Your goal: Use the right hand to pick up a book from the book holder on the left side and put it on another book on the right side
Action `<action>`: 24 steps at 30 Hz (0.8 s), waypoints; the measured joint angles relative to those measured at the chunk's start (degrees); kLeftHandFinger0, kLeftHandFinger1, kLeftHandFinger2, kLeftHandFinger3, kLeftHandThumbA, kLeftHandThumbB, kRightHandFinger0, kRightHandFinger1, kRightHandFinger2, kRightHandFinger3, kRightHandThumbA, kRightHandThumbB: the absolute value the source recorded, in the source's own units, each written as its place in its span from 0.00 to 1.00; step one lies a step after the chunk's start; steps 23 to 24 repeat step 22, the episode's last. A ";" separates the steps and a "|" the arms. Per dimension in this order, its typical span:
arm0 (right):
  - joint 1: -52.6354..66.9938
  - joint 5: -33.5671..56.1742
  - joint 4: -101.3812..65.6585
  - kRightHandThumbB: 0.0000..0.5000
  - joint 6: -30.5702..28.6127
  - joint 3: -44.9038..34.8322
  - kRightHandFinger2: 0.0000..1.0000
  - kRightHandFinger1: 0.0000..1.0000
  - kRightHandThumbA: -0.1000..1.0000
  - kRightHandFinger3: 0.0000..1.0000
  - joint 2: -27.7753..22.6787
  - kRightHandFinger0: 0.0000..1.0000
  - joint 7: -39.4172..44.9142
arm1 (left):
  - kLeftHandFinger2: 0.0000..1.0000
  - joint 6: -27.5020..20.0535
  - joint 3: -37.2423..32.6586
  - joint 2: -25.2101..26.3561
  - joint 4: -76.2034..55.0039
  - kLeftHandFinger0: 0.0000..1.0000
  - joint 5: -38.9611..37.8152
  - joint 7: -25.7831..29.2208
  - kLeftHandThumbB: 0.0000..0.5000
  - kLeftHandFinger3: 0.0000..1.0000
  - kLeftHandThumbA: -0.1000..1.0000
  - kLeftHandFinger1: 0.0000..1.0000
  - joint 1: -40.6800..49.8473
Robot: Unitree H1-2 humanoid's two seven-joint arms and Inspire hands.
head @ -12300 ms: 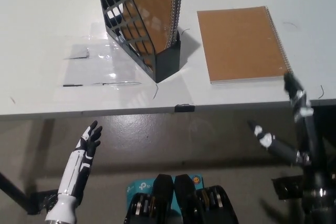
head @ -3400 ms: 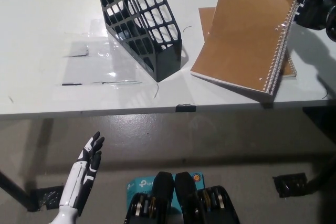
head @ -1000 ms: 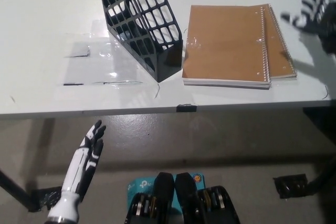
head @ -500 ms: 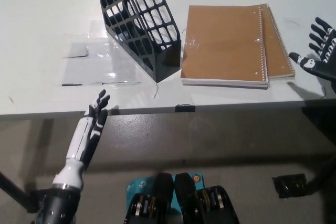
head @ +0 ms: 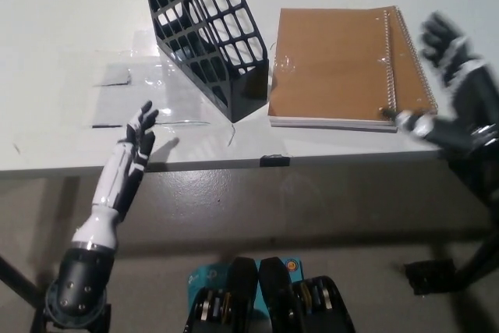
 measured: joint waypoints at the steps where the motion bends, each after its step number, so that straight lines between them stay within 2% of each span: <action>1: 0.74 -0.70 0.79 0.61 -0.96 0.91 1.00 1.00 0.92 1.00 0.69 1.00 -0.03 | 1.00 -0.01 -0.01 0.09 -0.11 1.00 -0.05 0.00 0.31 1.00 1.00 1.00 0.03; 3: 1.97 -2.21 3.11 0.50 -2.66 2.61 1.00 1.00 0.88 1.00 1.57 1.00 -0.17 | 1.00 -0.02 -0.09 0.14 -0.21 1.00 -0.11 0.00 0.33 1.00 1.00 1.00 0.38; 4: 2.52 -3.10 4.65 0.48 -3.59 3.44 1.00 1.00 0.85 1.00 1.95 1.00 -0.24 | 1.00 -0.02 -0.14 0.14 -0.23 1.00 -0.14 0.00 0.33 1.00 1.00 1.00 0.62; 6: 3.33 -4.57 7.66 0.49 -5.32 4.76 1.00 1.00 0.84 1.00 2.35 1.00 -0.41 | 1.00 -0.02 -0.17 0.14 -0.29 1.00 -0.30 -0.01 0.33 1.00 1.00 1.00 1.11; 8: 3.78 -6.05 10.25 0.55 -7.03 5.75 1.00 1.00 0.88 1.00 2.44 1.00 -0.57 | 1.00 -0.02 -0.19 0.14 -0.32 1.00 -0.45 -0.01 0.32 1.00 1.00 1.00 1.68; 12: 4.82 -8.65 14.81 0.54 -10.49 7.32 1.00 1.00 0.88 1.00 2.48 1.00 -1.12 | 1.00 -0.07 -0.26 0.31 -0.54 1.00 -0.92 -0.03 0.35 1.00 1.00 1.00 2.90; 14: 5.25 -9.49 16.57 0.52 -11.97 7.77 1.00 1.00 0.85 1.00 2.48 1.00 -1.22 | 1.00 -0.08 -0.28 0.42 -0.96 1.00 -1.10 -0.06 0.34 1.00 1.00 1.00 3.40; 17: 6.27 -10.92 17.80 0.53 -14.10 8.33 1.00 1.00 0.84 1.00 2.48 1.00 -1.31 | 1.00 -0.11 -0.41 0.67 -2.07 1.00 -1.50 -0.50 0.32 1.00 1.00 1.00 4.48; 19: 6.83 -11.40 17.93 0.53 -14.88 8.50 1.00 1.00 0.84 1.00 2.49 1.00 -1.32 | 1.00 -0.11 -0.46 0.76 -2.33 1.00 -1.58 -0.73 0.30 1.00 1.00 1.00 4.95; 24: 7.34 -12.21 18.10 0.55 -15.40 8.69 1.00 1.00 0.84 1.00 2.48 1.00 -1.32 | 1.00 -0.11 -0.48 0.88 -2.37 1.00 -1.65 -1.01 0.34 1.00 1.00 1.00 5.48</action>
